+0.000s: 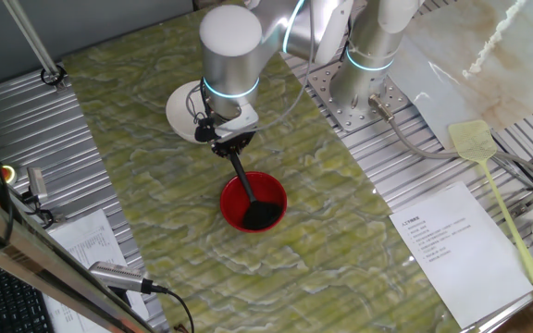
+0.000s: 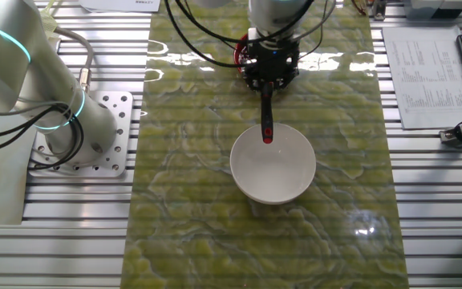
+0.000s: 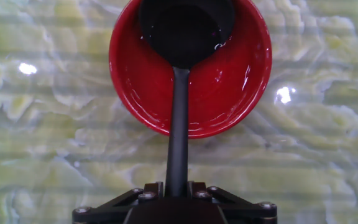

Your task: Scoop water with a large spoon from one bowl to another

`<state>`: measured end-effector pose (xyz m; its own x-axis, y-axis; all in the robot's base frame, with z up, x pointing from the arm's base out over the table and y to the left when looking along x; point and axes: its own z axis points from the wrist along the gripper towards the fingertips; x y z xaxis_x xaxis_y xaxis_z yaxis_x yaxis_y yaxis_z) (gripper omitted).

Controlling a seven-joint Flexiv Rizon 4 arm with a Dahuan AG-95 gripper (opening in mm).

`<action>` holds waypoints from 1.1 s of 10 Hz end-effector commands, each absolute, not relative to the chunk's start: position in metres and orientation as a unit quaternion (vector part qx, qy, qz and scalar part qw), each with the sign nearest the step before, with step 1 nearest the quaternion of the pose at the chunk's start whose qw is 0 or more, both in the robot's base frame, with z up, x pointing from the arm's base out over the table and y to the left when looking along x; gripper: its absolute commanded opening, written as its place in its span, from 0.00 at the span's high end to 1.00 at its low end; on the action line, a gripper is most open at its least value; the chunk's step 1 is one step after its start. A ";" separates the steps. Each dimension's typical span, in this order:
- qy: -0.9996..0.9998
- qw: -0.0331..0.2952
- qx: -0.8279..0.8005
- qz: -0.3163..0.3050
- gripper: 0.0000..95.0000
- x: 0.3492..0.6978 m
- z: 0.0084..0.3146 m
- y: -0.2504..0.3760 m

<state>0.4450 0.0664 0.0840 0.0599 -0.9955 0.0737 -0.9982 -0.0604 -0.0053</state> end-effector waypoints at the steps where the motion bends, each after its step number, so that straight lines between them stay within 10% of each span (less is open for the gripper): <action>1: -0.683 0.024 0.730 0.030 0.60 0.448 0.084 0.067; 11: -0.679 0.023 0.734 0.022 0.60 0.443 0.072 0.063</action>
<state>0.4419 0.0633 0.0708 0.0787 -0.9948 0.0641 -0.9969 -0.0785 0.0052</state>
